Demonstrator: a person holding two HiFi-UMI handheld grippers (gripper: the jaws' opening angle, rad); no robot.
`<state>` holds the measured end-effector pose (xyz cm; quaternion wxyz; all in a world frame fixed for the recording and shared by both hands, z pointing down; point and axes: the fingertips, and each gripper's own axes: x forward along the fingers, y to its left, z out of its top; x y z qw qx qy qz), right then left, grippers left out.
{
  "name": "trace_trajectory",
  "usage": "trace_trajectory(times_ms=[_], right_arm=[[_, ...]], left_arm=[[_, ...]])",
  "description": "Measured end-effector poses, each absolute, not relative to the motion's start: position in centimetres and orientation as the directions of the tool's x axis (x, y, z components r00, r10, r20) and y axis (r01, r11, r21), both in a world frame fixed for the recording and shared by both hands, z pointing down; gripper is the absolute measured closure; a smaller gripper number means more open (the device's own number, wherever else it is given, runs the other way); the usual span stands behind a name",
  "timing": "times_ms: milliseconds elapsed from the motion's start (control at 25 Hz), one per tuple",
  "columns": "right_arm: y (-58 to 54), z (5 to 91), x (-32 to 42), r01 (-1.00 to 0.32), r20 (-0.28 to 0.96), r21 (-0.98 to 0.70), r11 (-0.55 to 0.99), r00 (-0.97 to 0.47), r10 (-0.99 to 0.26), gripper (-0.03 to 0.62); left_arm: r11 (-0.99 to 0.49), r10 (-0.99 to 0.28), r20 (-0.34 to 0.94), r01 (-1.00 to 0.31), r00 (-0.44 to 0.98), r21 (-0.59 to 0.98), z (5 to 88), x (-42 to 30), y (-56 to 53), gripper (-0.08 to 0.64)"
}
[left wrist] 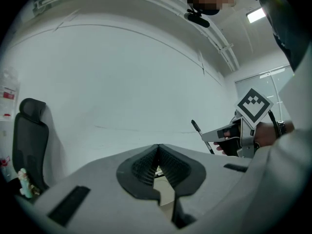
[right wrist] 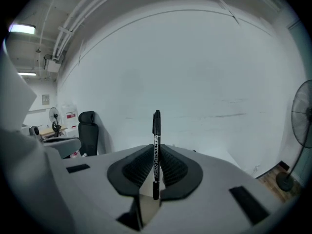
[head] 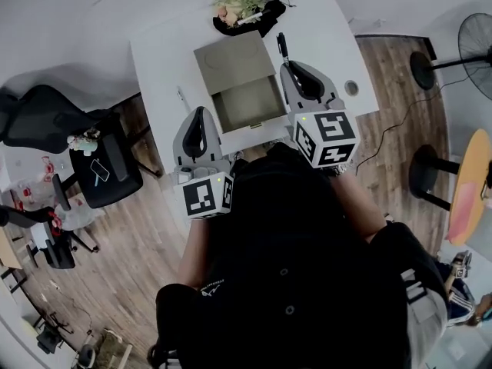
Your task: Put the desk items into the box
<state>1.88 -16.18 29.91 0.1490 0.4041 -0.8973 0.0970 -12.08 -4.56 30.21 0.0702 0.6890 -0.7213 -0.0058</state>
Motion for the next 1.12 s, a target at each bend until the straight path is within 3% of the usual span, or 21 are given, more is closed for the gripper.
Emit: trace_trajectory(times_ms=[520,1120], right_arm=[[-16.4,32.2,-3.2,-0.560,0.419,-0.055,0.827,-0.764,-0.490,0.551],[-15.1,39.0,-6.5,-0.413,0.574,-0.065,0.908,-0.760,-0.304,0.551]], left_arm=[[0.249,-0.964,0.128,-0.960,-0.233,0.126,31.2,-13.5,-4.0,0.552],[0.326,-0.939,0.164,-0.936,-0.304,0.131,33.1,-15.3,-4.6,0.552]])
